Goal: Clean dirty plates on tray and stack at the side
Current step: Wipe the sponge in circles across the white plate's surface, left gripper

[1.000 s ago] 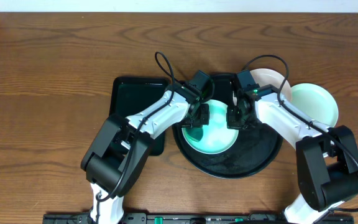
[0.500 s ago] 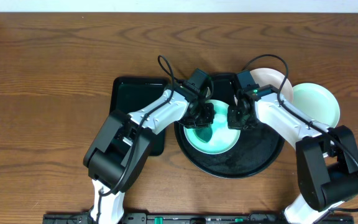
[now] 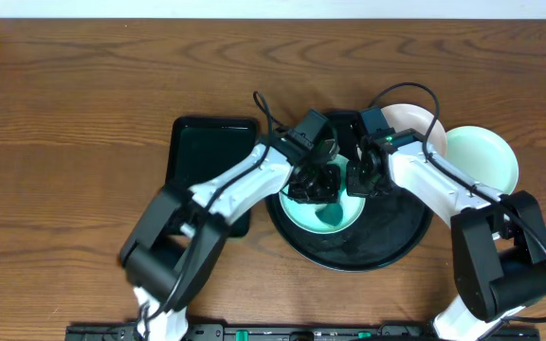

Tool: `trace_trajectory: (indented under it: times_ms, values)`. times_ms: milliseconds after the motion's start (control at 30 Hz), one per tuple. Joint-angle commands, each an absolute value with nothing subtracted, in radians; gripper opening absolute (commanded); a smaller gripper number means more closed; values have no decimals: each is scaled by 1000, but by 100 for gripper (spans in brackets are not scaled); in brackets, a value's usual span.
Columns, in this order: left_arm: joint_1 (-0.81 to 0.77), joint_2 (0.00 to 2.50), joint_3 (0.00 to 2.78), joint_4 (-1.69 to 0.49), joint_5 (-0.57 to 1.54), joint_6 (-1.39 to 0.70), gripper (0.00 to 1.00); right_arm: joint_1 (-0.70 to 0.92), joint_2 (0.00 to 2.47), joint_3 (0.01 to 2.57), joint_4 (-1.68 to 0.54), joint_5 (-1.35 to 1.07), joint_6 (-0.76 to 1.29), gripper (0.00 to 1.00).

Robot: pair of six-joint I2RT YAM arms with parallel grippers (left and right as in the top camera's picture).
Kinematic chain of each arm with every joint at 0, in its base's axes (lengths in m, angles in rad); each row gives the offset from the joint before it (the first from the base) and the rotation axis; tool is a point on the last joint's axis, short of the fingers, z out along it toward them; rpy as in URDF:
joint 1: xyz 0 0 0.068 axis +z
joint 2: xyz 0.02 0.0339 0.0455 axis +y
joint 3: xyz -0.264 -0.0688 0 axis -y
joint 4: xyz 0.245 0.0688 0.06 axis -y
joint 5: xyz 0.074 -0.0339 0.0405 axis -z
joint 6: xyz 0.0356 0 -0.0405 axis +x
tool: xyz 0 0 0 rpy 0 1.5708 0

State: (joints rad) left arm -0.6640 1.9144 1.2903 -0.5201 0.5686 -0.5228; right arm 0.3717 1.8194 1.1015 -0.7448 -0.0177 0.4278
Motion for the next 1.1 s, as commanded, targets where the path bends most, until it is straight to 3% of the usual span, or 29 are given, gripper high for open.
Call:
trace_trajectory:
  times_ms: [0, 267, 567, 1067]
  values:
    - [-658, 1828, 1292, -543, 385, -509, 7, 395, 1824, 1095, -726, -105, 429, 1]
    - [-659, 1831, 1240, -601, 123, -510, 8, 395, 1824, 1095, -726, -105, 429, 1]
    - [-656, 1863, 1184, -583, -36, -511, 8, 395, 1824, 1095, -726, -105, 429, 1]
    - [-698, 1950, 1184, -562, -19, -597, 8, 397, 1824, 1095, -725, -105, 429, 1]
